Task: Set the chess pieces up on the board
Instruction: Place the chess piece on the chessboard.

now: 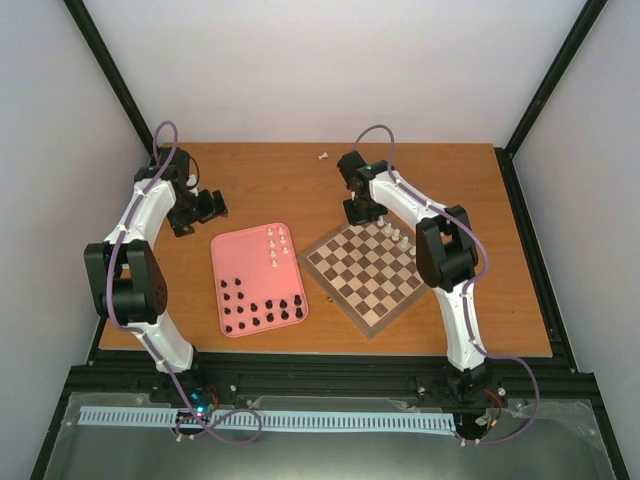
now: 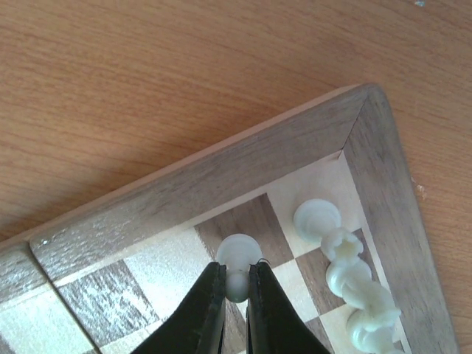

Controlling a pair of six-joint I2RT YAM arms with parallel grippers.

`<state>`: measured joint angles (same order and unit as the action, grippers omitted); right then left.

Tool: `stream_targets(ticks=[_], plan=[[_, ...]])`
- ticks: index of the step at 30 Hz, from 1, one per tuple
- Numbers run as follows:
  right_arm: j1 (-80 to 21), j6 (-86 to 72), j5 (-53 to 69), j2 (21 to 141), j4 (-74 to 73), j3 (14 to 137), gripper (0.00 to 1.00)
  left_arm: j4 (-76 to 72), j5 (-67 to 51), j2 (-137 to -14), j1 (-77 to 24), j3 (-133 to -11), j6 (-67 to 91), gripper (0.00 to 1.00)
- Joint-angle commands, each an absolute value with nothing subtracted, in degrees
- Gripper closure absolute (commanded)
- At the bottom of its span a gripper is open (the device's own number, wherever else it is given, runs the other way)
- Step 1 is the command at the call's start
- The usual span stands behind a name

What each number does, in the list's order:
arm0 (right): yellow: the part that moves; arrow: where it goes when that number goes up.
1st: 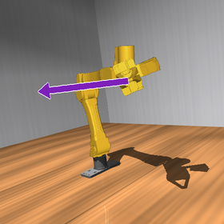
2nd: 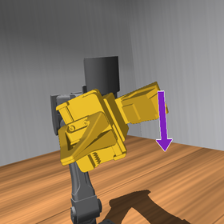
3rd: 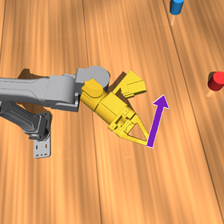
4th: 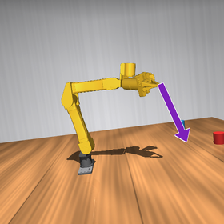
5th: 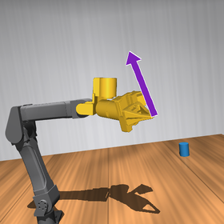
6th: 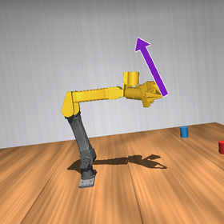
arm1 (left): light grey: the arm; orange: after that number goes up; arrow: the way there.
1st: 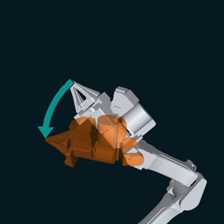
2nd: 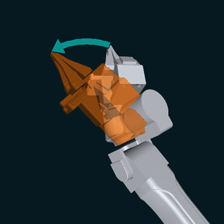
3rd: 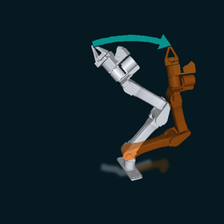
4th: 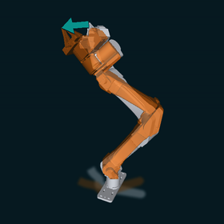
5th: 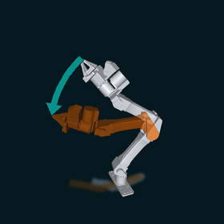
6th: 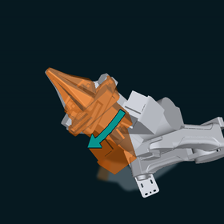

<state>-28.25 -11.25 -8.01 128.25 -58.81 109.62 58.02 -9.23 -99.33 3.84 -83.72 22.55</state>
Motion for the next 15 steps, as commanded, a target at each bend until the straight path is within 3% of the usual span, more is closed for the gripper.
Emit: stream_targets(ticks=[1,10,15], plan=[[-27.5,-10.4,-9.6,130.2,-58.8,111.9,0.91,57.4,-9.6,-100.5,3.7,-84.7,22.5,0.00],[-27.2,-10.1,-9.6,131.2,-59.1,112.2,0.89,57.4,-9.7,-101.0,3.6,-84.9,22.5,0.00],[-27.2,-10.1,-9.5,130.8,-59.7,112.2,0.81,57.5,-9.7,-101.1,3.7,-85.0,22.4,0.00]])
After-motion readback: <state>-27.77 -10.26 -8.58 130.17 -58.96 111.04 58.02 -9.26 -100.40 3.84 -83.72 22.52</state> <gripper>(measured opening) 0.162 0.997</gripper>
